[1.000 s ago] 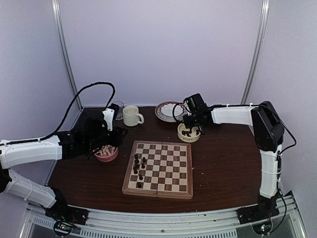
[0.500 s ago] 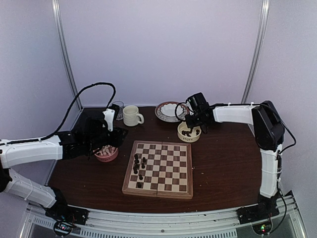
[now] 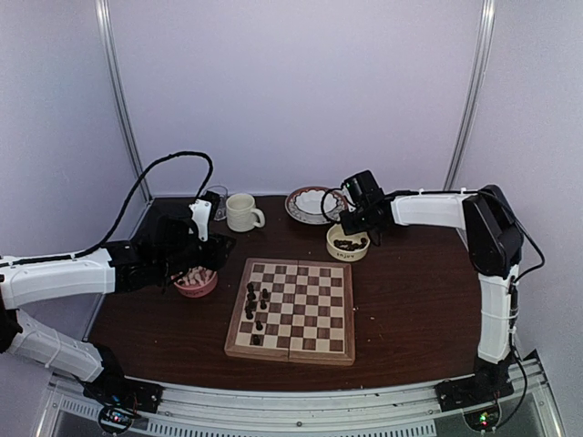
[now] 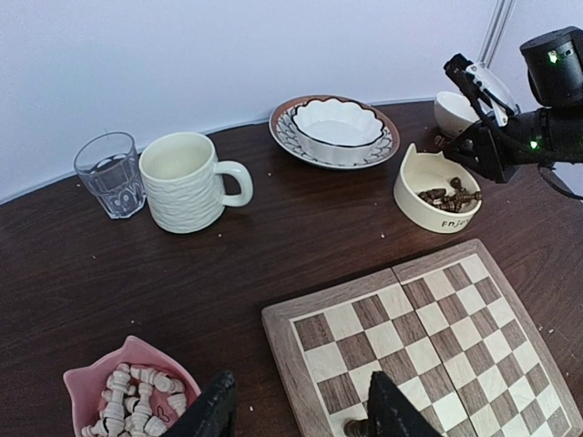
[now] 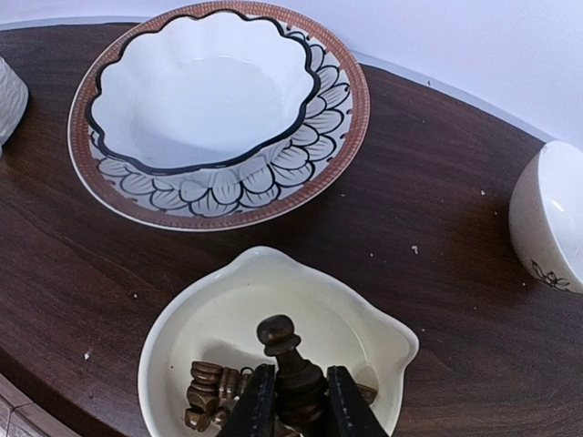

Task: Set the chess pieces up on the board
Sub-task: Pick up the chess pile from the chessboard, then pass from the right arm to the left

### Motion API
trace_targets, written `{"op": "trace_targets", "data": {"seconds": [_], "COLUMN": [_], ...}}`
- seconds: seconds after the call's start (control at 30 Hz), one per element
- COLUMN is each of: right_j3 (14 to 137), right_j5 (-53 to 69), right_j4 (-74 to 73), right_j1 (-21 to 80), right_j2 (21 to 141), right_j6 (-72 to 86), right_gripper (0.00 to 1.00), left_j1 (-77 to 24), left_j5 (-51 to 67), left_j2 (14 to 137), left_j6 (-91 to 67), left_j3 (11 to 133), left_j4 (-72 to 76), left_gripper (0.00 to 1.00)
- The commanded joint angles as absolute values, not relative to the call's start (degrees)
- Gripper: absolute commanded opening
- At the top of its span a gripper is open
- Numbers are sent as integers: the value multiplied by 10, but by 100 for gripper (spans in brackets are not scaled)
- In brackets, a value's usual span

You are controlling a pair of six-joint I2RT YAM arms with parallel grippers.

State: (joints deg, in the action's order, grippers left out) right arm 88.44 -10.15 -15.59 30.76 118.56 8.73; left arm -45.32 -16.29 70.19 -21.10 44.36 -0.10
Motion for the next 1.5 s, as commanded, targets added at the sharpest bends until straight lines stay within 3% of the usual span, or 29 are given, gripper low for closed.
{"op": "trace_targets", "data": {"seconds": [0.0,0.43,0.9,1.2,1.47], "right_j3": [865,695,536,540,531], "right_j5": [-74,123,73,48,50], "right_j4": [-126,36,87,104,119], "right_j1": [303,357,484,533,561], "right_j2": [1167,980,867,899,888], "right_j6": [93,84,73,21,-15], "right_gripper": [19,17,17,17,17], "left_j1": [-453,-454,-453,-452,-454], "left_j5": [-158,-91,228,290,324], "left_j2": [702,715,770,807,848], "left_j6": [-209,-230,-307,-339,-357], "left_j3": [457,465,489,506,524], "left_j4": [14,22,114,125,128], "left_gripper": [50,50,50,53,49]}}
